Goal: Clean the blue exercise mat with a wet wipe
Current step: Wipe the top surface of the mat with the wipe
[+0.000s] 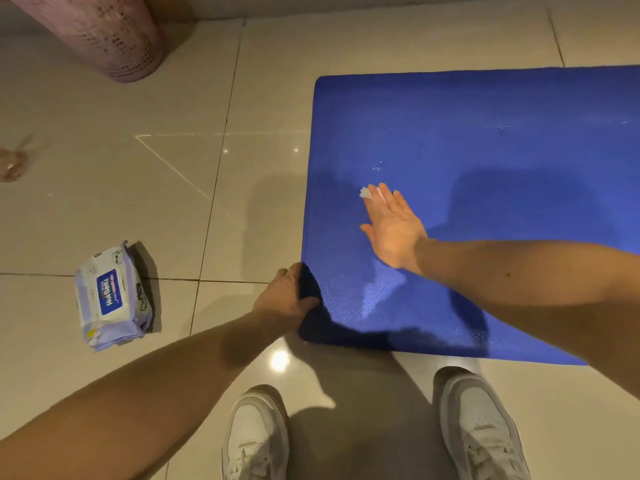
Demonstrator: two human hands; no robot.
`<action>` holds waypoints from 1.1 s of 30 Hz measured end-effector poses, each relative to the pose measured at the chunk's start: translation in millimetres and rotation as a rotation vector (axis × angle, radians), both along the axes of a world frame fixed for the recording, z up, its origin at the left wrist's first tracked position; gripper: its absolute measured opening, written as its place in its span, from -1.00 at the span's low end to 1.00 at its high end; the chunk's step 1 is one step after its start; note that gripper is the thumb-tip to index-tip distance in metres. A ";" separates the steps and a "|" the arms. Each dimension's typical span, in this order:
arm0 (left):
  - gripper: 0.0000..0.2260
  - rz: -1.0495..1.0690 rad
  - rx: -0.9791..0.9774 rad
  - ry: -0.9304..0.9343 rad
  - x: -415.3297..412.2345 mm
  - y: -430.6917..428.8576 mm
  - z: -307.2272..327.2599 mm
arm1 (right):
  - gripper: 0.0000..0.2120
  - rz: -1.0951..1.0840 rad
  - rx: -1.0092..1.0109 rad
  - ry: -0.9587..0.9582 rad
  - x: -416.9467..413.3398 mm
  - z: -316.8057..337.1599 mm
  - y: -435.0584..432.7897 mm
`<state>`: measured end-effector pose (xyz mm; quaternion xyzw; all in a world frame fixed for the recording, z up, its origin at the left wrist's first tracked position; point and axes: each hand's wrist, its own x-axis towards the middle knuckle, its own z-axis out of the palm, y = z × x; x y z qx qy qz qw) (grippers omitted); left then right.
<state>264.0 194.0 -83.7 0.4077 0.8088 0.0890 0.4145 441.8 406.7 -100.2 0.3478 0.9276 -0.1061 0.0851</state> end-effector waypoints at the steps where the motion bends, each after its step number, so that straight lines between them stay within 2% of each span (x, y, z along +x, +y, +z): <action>1: -0.38 0.049 0.036 0.002 1.0 6.1 -3.6 | -0.38 -0.043 0.000 0.015 -5.3 1.7 -3.5; 3: -0.48 0.154 0.094 0.031 5.5 13.6 -9.1 | -0.40 0.026 0.059 0.031 -21.3 2.3 -28.9; 5: -0.52 0.224 0.151 0.025 12.0 12.5 -10.0 | -0.41 0.160 -0.048 0.055 -37.5 1.2 -62.7; 7: -0.51 0.221 0.218 -0.033 15.2 7.0 -13.5 | -0.42 0.305 -0.059 0.059 -46.8 -3.1 -77.1; 13: -0.51 0.251 0.273 -0.157 9.9 2.7 -22.9 | -0.42 0.599 0.021 0.073 -32.5 -6.1 -32.6; 15: -0.51 0.277 0.290 -0.209 9.0 3.1 -23.9 | -0.41 0.535 0.052 0.117 -26.6 -1.1 -7.3; 17: -0.51 0.313 0.284 -0.236 7.0 3.1 -27.4 | -0.40 0.347 0.030 0.142 -19.6 1.5 21.4; 19: -0.52 0.345 0.285 -0.265 5.8 2.2 -34.3 | -0.40 0.162 0.034 0.088 -15.7 -1.6 39.3; 21: -0.53 0.346 0.299 -0.282 5.4 1.6 -38.2 | -0.40 0.016 0.032 0.076 -28.1 -3.2 28.2; 22: -0.53 0.335 0.302 -0.269 5.7 2.3 -36.4 | -0.40 0.018 0.079 0.087 -39.2 -5.1 9.5; 24: -0.55 0.318 0.312 -0.261 5.5 2.7 -35.1 | -0.40 0.195 0.162 0.110 -58.1 -9.7 -38.4; 28: -0.71 0.283 0.326 -0.231 5.7 4.1 -34.3 | -0.44 0.478 0.033 0.105 -68.8 -11.2 -65.9; 30: -0.62 0.263 0.343 -0.271 5.7 3.8 -35.4 | -0.45 0.520 0.070 0.161 -60.4 -16.3 -47.0; 33: -0.51 0.306 0.313 -0.271 2.4 -0.4 -48.1 | -0.48 0.469 0.051 0.217 -47.0 -3.5 -9.0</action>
